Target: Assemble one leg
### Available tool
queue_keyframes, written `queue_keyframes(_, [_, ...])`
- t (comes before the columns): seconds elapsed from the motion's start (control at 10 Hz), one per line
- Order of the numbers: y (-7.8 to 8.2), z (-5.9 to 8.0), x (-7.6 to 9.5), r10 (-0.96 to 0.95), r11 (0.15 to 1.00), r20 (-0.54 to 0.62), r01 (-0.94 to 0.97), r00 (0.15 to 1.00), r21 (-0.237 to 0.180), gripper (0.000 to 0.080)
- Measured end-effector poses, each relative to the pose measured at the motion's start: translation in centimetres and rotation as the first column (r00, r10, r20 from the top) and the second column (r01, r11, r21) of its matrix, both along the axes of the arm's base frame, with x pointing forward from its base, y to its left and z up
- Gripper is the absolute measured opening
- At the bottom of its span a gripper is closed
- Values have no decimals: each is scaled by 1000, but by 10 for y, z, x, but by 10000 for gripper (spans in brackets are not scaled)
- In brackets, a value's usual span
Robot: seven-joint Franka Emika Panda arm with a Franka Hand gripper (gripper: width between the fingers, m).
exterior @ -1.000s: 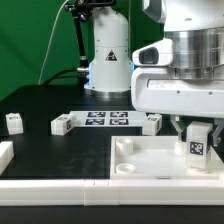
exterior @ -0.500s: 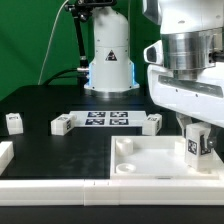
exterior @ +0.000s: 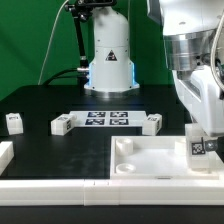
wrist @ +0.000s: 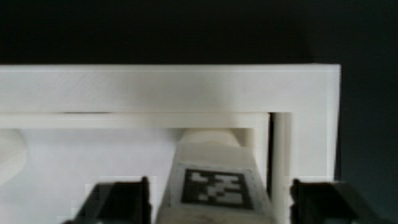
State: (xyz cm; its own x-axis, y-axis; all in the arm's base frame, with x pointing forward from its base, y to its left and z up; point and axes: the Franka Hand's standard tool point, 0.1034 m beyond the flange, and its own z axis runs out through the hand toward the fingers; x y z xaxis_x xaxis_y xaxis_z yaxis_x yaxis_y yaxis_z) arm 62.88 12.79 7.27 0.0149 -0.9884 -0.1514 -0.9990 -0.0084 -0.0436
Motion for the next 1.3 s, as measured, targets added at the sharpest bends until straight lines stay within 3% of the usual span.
queue_keyframes(0.1, [0,0,0,54,999,8,-54,999,-2,527])
queue_keyframes(0.2, [0,0,0,82,997,12,-81,997,-4,527])
queue_keyframes(0.3, [0,1,0,142,990,10,-142,990,-5,630])
queue_keyframes(0.6, [2,2,-1,555,832,46,-553,831,-37,648])
queue_keyframes(0.8, [3,3,-2,757,652,24,-754,653,-73,649])
queue_keyframes(1.1, [0,1,1,920,391,17,-915,391,-96,649])
queue_keyframes(1.2, [0,1,1,940,340,17,-935,340,-99,649])
queue_keyframes(1.3, [-4,1,4,975,223,30,-966,221,-129,649])
